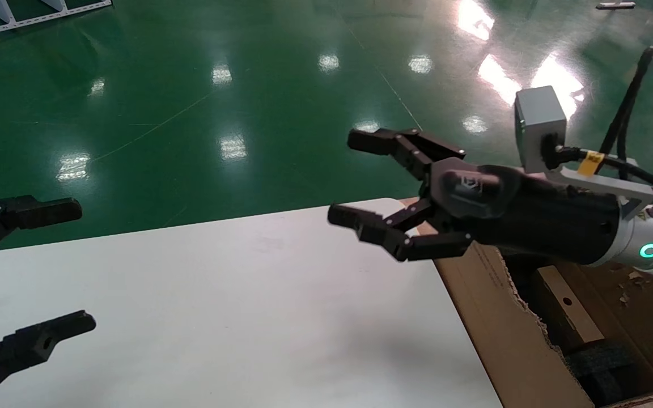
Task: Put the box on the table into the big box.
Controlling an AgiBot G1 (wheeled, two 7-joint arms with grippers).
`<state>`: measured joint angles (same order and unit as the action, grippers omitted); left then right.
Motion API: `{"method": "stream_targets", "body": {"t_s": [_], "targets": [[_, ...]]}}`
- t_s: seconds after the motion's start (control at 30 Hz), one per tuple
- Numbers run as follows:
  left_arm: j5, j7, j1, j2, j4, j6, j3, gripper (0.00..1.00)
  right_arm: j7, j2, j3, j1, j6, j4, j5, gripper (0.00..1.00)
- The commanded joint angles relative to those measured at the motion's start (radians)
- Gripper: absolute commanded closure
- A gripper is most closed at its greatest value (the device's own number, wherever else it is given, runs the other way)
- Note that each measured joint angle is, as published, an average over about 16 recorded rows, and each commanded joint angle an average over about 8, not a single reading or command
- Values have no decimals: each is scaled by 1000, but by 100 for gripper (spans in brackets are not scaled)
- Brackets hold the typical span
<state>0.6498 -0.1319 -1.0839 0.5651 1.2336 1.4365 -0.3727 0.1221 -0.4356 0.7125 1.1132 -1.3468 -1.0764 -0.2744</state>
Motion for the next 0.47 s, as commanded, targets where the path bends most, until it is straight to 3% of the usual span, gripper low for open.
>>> {"method": "stream_targets", "body": {"t_s": [0.03, 0.47], "targets": [[0, 0, 0, 0, 0, 0, 0, 0, -29, -16, -41, -4, -14, -19, -43, 0], [0, 0, 0, 0, 0, 0, 0, 0, -197, -112, -275, -25, -95, -132, -290, 0]]}}
